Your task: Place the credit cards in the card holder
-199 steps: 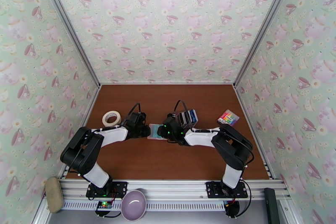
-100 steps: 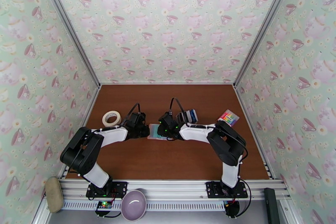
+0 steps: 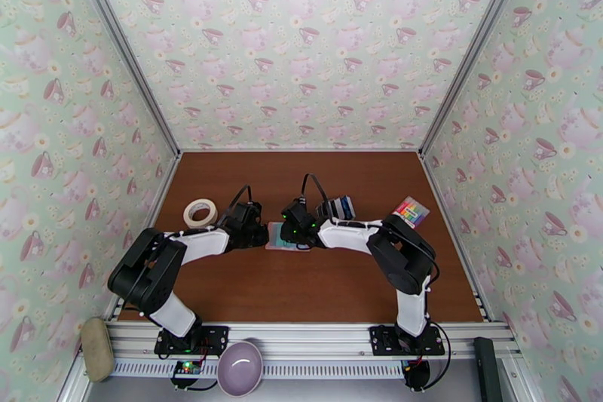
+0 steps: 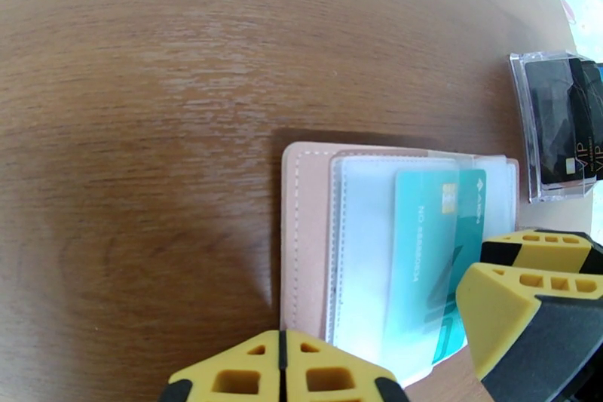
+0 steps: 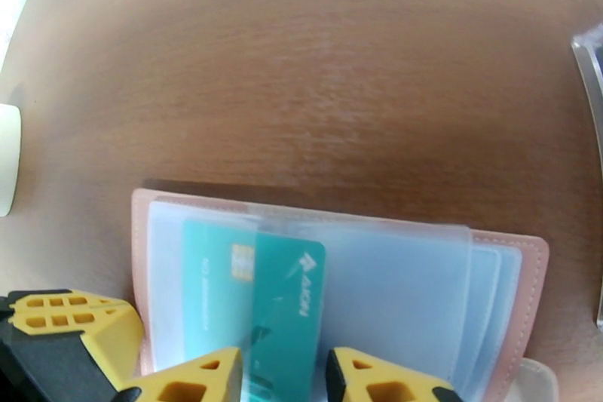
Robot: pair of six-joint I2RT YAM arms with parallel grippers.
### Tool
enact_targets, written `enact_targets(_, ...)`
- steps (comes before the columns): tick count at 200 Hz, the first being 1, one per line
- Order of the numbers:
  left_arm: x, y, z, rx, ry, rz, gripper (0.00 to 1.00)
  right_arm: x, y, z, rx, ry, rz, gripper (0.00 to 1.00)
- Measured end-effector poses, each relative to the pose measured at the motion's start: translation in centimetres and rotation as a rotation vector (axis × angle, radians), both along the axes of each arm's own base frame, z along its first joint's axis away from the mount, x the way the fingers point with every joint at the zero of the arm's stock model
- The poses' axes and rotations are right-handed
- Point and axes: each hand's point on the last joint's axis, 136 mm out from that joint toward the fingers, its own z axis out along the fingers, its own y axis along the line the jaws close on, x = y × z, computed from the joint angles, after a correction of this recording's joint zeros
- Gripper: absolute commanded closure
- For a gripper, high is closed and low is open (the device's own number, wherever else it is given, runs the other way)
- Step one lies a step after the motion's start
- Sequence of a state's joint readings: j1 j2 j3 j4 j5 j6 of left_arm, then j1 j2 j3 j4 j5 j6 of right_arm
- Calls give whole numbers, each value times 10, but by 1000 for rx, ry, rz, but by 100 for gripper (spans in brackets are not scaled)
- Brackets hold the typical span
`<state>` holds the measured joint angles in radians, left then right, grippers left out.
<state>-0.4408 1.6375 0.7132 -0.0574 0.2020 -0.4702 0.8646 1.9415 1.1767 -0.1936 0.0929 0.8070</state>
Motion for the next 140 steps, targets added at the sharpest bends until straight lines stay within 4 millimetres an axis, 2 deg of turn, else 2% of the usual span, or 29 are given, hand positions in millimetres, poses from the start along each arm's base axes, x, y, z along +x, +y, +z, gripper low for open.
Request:
enact_targets(58,0,0,0,-2,-1,1,94,3,7,3,9,1,13,66)
enact_targets(109,0,0,0,-2,-1,1,93,-4,22,2,6,8,47,67)
enact_targets(140,0,0,0,-3,1,4,93,-6,24,-1,-6,18,51,67)
